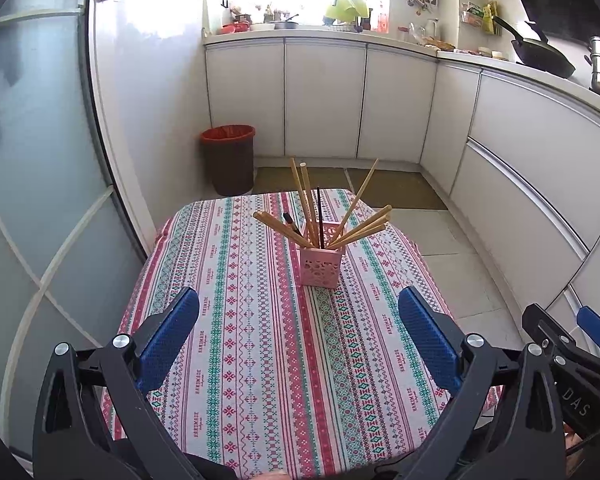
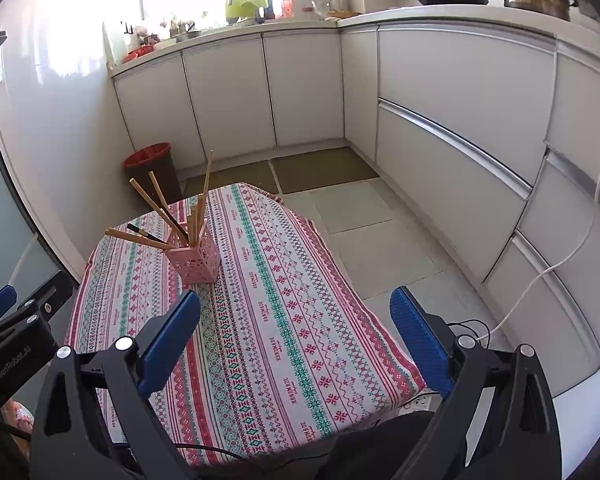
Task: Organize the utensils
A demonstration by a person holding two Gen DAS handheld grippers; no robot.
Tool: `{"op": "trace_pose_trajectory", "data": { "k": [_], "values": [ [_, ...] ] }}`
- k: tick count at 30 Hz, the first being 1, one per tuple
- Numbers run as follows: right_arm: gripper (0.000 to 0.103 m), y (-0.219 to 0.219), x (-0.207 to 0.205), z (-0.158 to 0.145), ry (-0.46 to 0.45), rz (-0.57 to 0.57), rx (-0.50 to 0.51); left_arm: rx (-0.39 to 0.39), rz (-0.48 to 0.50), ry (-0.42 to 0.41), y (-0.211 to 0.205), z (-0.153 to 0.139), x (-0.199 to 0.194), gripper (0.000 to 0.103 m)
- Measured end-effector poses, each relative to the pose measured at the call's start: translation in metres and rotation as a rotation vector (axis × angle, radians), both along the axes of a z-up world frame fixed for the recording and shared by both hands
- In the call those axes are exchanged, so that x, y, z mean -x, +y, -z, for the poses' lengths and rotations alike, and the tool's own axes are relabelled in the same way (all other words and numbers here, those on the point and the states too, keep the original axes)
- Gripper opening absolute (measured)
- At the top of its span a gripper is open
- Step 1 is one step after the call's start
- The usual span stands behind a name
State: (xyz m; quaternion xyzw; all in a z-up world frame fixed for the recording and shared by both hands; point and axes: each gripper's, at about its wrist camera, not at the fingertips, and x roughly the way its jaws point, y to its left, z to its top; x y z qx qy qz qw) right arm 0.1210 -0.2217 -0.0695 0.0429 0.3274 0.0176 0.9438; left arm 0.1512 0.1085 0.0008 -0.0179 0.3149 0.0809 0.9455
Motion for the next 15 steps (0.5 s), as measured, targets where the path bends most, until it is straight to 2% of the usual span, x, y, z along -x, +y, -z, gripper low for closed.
{"op": "trace_pose_trajectory", "data": {
  "k": [15],
  "values": [
    [0.093,-0.0088,0.0025,-0.0037,-0.002,0.011,-0.014,-0.002,0.010,0.003,-0.0068,-0.0014,0.0001,0.096]
  ]
}}
